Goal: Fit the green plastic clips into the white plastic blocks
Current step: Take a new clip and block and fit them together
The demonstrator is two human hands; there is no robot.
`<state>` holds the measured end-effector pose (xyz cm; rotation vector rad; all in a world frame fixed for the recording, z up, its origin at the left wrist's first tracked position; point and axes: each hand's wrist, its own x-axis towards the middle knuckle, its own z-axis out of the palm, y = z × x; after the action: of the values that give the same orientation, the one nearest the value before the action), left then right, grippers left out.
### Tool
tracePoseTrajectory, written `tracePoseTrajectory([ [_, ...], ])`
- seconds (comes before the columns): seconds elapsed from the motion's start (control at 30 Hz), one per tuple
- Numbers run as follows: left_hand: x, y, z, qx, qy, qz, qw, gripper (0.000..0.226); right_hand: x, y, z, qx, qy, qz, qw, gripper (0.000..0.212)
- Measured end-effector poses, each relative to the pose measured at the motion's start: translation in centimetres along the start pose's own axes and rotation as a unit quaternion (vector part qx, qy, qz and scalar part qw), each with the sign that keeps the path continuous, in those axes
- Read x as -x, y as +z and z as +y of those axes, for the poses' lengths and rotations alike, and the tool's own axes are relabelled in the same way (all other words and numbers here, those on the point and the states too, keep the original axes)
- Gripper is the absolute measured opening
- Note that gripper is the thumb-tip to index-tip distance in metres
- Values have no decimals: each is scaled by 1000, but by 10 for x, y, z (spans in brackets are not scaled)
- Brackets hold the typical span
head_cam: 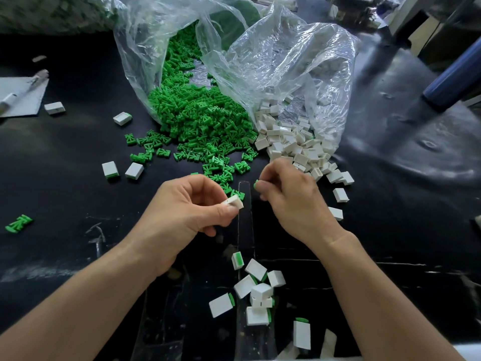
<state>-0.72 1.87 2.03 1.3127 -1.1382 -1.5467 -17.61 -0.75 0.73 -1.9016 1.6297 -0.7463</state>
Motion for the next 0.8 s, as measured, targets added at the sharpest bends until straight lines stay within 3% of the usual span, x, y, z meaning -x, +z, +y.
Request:
tracePoseTrajectory([
  [0.1,-1,-1,-1,15,-1,19,1000,17,3,-4,-7,-144,15,-29,989,25],
  [0.3,-2,-1,-1,29,-4,23,999,11,8,-5,-18,-216,-33,-64,974,26],
  [0.6,-1,0,0,13,3,12,1000,19,9,-4,-19,-207,-43,-75,974,29],
  [0.8,-1,0,-1,1,13,13,1000,6,9,-2,-18,-199,-35,-95,975,29],
])
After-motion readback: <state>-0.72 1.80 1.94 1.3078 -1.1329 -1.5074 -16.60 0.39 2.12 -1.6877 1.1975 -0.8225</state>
